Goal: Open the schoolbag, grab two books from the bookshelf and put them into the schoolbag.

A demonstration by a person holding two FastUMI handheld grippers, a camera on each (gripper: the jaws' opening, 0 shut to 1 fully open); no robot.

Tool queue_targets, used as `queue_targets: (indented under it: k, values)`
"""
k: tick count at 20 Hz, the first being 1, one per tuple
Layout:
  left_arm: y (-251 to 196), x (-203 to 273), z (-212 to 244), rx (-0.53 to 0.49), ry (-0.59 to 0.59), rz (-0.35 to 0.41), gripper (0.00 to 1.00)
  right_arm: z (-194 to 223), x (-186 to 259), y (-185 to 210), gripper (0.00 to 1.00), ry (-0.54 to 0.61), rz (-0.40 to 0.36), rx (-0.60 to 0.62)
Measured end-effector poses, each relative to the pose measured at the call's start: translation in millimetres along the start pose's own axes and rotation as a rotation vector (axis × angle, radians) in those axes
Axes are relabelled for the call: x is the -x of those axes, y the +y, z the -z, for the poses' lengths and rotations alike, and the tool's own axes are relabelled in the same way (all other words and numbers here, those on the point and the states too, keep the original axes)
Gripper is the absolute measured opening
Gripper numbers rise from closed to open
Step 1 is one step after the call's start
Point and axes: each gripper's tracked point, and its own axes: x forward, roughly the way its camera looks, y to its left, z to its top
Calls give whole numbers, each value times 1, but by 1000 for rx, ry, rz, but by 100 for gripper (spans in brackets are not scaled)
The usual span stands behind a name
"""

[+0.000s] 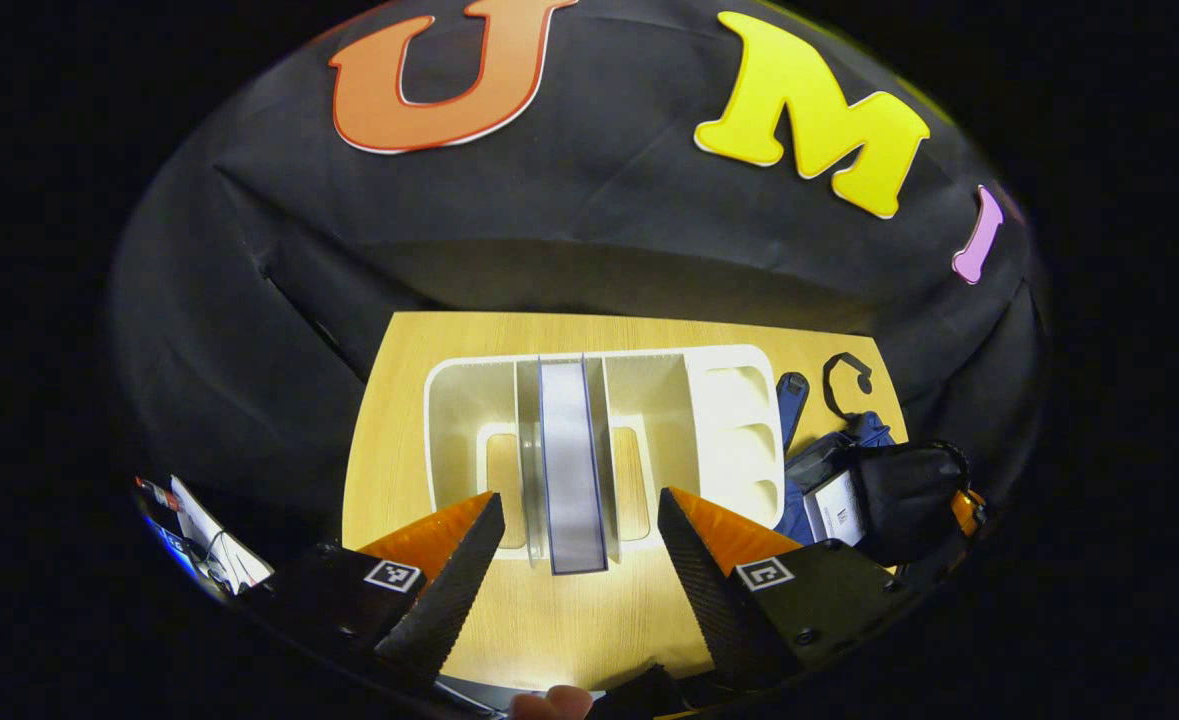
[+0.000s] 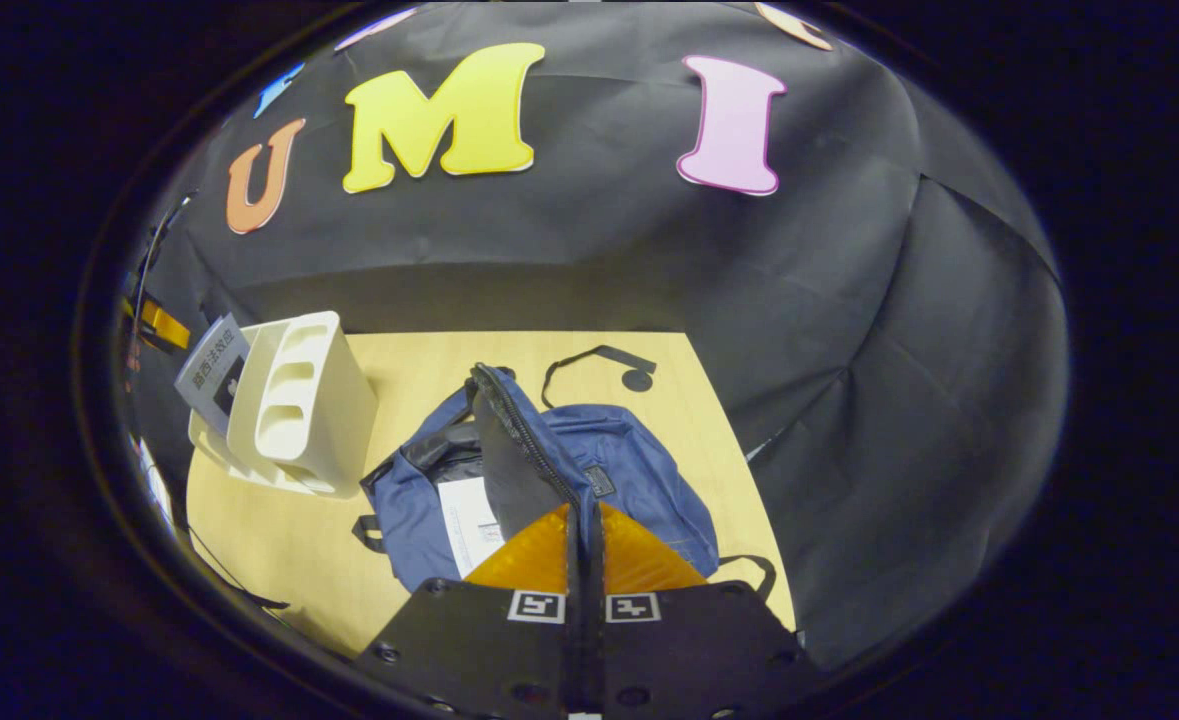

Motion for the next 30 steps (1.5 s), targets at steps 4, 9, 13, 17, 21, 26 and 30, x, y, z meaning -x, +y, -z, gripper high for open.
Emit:
queue_targets:
  k: [4,9,13,17,21,26,30]
  values:
    - [4,-21,8,17,78,1,98,3,-2,0,0,9,-1,-15]
    - [6,-44,23,43,210,19,98,3,-5,-3,0,11,10,-20]
    - [6,-52,29,24,271,10,94,6,-6,-5,0,15,15,-26]
    - [7,-56,31,-6,315,-14,83,9,-7,-4,0,16,11,-30]
    - [8,-60,33,-5,344,-36,74,12,-7,-6,0,17,5,-37]
    - [14,-61,40,8,389,-75,59,13,-6,-9,0,11,-2,-45]
    - [13,-57,44,39,407,-83,46,17,-5,-12,0,10,-5,-49]
